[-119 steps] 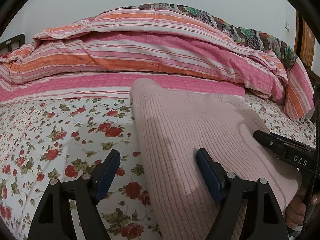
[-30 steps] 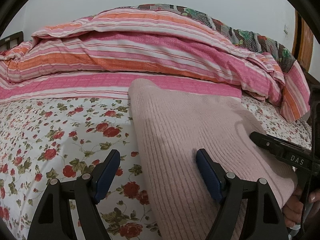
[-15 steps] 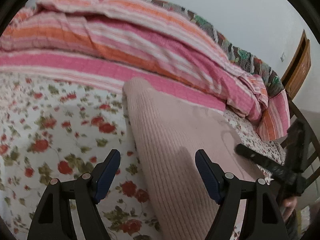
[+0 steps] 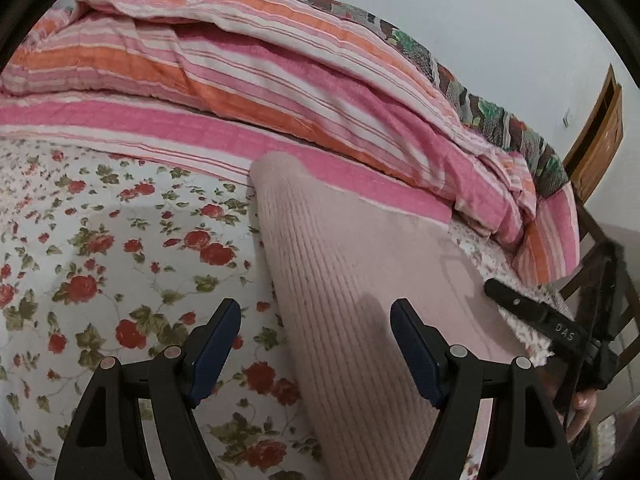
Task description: Fold small clothes
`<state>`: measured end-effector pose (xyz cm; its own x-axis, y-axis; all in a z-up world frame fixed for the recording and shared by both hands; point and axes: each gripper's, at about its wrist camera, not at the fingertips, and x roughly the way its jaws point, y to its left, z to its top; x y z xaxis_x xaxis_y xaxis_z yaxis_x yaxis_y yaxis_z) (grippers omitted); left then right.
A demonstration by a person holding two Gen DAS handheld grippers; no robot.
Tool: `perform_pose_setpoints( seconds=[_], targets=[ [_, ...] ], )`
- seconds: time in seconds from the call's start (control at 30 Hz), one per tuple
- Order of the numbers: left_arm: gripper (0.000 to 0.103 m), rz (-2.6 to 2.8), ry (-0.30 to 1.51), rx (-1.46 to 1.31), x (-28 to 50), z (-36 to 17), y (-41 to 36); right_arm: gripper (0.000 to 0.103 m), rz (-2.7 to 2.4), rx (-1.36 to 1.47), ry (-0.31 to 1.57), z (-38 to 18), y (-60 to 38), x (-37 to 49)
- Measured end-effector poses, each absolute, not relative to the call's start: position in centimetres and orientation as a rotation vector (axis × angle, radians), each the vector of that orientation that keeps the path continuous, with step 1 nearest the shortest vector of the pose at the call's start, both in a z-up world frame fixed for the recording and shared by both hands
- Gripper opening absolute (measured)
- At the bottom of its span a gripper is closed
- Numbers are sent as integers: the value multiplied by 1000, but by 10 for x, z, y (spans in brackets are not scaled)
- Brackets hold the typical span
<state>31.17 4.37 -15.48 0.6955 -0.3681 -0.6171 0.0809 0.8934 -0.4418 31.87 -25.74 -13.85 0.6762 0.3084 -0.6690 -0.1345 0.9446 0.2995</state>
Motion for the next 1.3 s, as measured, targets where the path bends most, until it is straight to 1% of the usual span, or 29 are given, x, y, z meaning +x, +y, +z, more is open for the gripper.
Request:
perform_pose_setpoints(
  seconds=[0.17,0.2,0.23,0.27,0.3,0.33,0.37,0.4,0.43,0.5,0.57,0.6,0.63,0.67,0.7,0.73,0.77,0.9,1.0,1.03,1.1,1.13,1.17,1.3],
  targets=[
    [75,-284,782,-469,322,-158,44,64,311,344,883,-156,-257,342],
    [75,-287,782,-475,324,-158,42,63,315,359,889,-158,-256,345],
    [75,-289,783,-476,324,-158,41,56,327,375,895,-160,-255,349],
    [75,-292,782,-476,325,-158,40,40,346,384,900,-160,-254,351],
    [75,-295,781,-476,325,-158,40,35,371,387,906,-160,-251,354],
    [75,-298,780,-472,325,-158,39,18,375,360,890,-157,-247,355],
    [75,-300,778,-470,325,-157,38,12,369,329,851,-152,-245,351],
    [75,-302,777,-470,325,-157,38,11,385,310,801,-146,-244,346],
    [75,-304,778,-472,325,-157,39,11,423,303,727,-136,-245,338],
    [75,-303,784,-468,325,-158,38,11,422,279,690,-132,-244,334],
    [75,-301,791,-454,324,-159,36,12,349,245,764,-145,-239,344],
    [75,-301,795,-442,322,-160,34,15,317,238,814,-155,-236,348],
    [75,-300,796,-428,321,-160,33,23,304,238,835,-158,-237,349],
    [75,-300,796,-410,319,-159,32,34,293,248,842,-158,-240,348],
    [75,-300,794,-395,316,-159,31,41,289,258,836,-152,-243,345],
    [75,-301,789,-377,314,-158,30,54,288,258,830,-147,-246,341],
    [75,-303,785,-363,311,-157,29,59,289,242,825,-140,-247,334],
    [75,-307,773,-354,306,-156,33,59,371,195,847,-129,-254,301],
    [75,-299,773,-368,305,-155,37,59,437,215,861,-126,-258,285],
    [75,-298,770,-369,305,-154,38,56,463,233,871,-127,-259,283],
    [75,-296,768,-368,304,-153,38,27,486,245,895,-132,-255,284],
    [75,-300,767,-370,304,-153,38,11,481,226,909,-137,-250,286],
    [75,-302,765,-371,303,-153,38,11,476,212,911,-139,-248,288],
    [75,-306,743,-362,301,-148,36,9,489,217,785,-125,-257,281]
  ],
)
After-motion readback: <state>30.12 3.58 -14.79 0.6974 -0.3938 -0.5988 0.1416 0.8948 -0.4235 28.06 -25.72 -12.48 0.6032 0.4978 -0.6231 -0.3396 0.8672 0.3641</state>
